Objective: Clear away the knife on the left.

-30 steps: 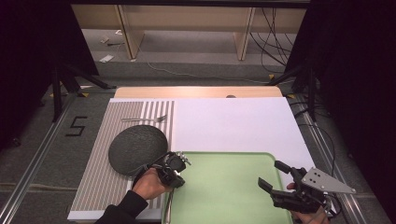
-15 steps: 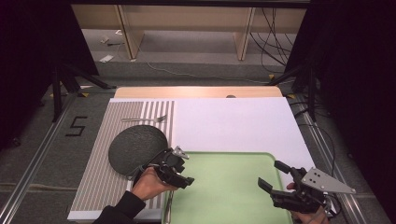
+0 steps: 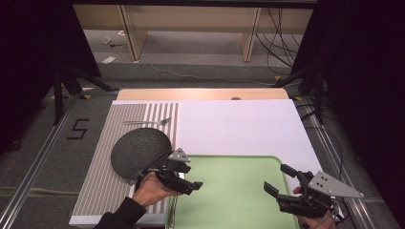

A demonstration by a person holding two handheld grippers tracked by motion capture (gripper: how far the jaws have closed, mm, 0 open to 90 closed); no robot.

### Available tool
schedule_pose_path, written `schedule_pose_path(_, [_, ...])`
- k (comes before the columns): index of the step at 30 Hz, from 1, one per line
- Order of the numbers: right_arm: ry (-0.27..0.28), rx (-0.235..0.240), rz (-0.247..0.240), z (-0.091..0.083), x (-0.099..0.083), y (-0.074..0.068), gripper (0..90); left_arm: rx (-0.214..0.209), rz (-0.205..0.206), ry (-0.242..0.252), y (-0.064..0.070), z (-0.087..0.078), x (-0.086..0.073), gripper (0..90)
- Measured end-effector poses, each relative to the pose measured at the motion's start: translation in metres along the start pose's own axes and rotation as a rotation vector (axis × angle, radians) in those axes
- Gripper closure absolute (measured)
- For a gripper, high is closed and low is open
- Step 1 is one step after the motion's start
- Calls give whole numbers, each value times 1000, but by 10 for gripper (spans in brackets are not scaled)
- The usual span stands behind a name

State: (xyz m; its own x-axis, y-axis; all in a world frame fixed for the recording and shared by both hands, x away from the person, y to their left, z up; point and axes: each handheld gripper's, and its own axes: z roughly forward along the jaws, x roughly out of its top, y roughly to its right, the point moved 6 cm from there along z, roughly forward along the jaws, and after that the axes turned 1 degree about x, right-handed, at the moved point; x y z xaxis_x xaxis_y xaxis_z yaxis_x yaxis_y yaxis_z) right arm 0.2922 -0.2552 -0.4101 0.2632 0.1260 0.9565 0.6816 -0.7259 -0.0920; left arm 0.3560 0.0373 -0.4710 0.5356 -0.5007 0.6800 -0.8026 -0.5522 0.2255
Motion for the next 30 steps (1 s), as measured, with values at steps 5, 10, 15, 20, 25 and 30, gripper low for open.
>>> schedule_pose_path(5, [0, -2, -4, 0, 0, 0, 195, -48, 10, 31, 2, -4, 0, 246])
schedule_pose_path(10, [-2, -2, 1, 0, 0, 0, 194, -81, 31, 73, 5, -10, 1, 229])
schedule_pose_path(15, [-1, 3, 0, 0, 0, 0, 194, -119, 59, 105, 9, -16, 0, 210])
schedule_pose_path(20, [1, -1, -2, 0, 0, 0, 194, -138, 61, 172, 8, -23, 3, 204])
schedule_pose_path(25, [-2, 0, -5, 0, 0, 0, 194, -128, 52, 233, 6, -30, 4, 206])
schedule_pose_path(30, [2, -1, -4, 0, 0, 0, 194, -125, 62, 273, 7, -36, 3, 207])
